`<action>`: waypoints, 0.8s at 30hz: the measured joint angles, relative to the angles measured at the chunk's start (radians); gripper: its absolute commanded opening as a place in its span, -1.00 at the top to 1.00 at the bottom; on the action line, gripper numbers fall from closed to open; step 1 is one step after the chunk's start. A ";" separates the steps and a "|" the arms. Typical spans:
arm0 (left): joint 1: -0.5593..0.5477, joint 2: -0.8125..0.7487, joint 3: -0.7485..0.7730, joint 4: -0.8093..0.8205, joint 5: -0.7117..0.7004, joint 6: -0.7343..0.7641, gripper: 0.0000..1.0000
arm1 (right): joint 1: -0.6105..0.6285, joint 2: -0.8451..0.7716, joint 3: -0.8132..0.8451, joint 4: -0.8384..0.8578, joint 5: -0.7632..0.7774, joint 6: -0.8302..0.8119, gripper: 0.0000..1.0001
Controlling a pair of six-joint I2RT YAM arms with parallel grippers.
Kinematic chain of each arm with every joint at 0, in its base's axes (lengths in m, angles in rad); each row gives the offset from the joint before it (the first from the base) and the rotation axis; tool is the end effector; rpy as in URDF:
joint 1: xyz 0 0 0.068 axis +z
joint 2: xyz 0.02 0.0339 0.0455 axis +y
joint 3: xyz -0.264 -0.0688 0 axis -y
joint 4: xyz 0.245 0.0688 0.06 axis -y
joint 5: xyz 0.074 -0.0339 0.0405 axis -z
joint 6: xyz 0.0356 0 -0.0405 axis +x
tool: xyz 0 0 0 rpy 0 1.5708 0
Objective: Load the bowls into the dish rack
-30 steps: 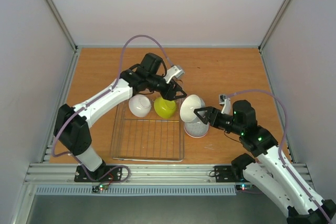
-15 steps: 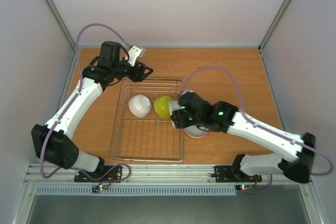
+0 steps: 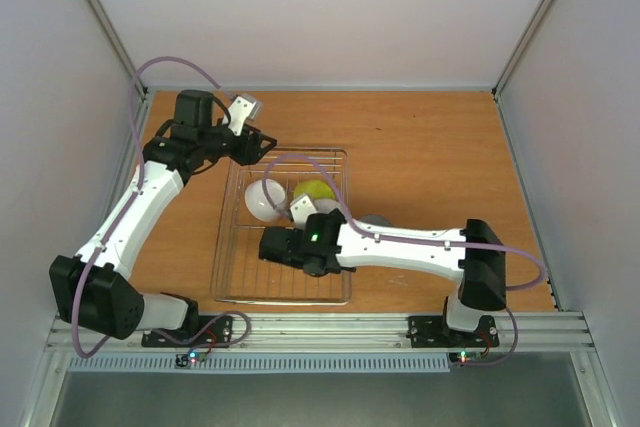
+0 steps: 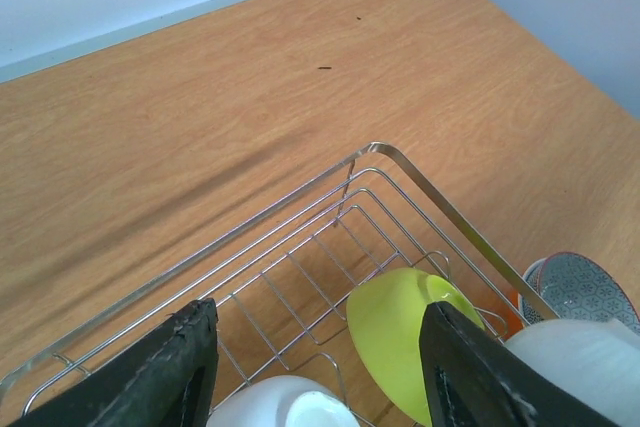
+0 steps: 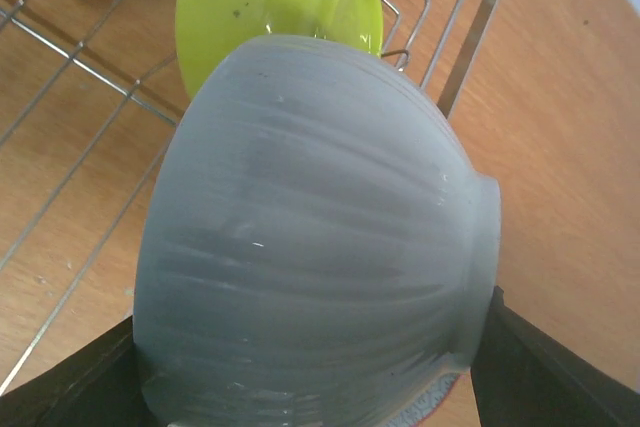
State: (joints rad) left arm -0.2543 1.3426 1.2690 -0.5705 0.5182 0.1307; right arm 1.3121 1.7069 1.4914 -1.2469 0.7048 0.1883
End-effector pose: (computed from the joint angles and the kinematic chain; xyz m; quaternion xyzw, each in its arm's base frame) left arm 0.2791 -0.0908 0.3495 0.2778 0.8268 -0.2554 0.4170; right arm 0.1039 0.3024 0.2808 -0.4835 0.8030 -0.2175 0.2722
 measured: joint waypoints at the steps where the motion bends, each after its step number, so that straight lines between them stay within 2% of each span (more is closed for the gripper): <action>1: 0.000 0.000 -0.001 0.001 0.002 0.000 -0.13 | 0.012 0.012 0.009 -0.019 0.011 0.011 0.97; 13: 0.002 0.000 -0.015 0.006 0.014 -0.008 -0.13 | 0.156 0.103 0.069 -0.201 0.063 0.160 0.96; 24: 0.002 -0.019 -0.026 0.006 0.018 -0.014 -0.13 | 0.172 0.237 0.079 -0.206 0.047 0.189 0.87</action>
State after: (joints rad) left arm -0.2527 1.3239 1.2434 -0.5640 0.5358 0.1162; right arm 1.4837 1.9438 1.5700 -1.4528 0.7513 0.3771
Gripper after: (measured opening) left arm 0.566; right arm 0.724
